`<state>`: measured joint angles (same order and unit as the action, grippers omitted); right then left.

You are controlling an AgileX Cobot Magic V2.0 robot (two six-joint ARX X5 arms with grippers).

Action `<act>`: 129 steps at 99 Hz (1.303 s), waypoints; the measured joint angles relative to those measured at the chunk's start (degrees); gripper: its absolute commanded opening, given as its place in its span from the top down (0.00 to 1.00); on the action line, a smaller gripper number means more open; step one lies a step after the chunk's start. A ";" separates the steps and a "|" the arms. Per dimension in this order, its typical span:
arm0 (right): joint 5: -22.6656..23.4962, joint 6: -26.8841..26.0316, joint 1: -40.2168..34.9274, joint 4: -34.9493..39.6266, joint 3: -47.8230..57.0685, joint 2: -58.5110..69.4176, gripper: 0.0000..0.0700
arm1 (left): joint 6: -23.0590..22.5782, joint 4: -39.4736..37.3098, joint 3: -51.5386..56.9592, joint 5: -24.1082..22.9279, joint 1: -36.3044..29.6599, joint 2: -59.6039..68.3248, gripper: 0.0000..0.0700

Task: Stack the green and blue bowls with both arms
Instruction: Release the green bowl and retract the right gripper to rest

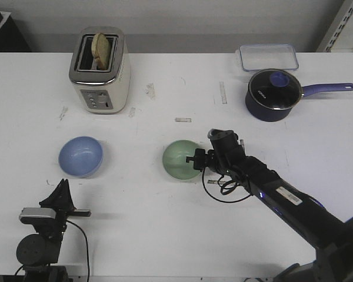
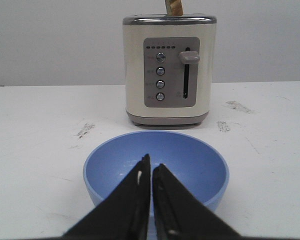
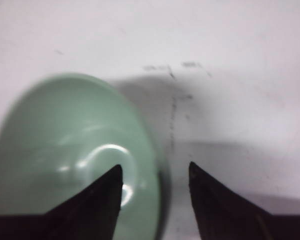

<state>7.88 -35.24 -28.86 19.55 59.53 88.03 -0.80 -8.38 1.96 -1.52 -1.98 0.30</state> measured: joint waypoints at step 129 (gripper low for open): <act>-5.31 32.17 26.36 -27.17 -35.04 -52.61 0.98 | 0.00 0.00 0.00 0.00 0.00 0.00 1.00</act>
<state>2.57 -3.07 -2.50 -7.62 24.49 35.42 -0.80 -8.38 1.96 -1.52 -1.98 0.30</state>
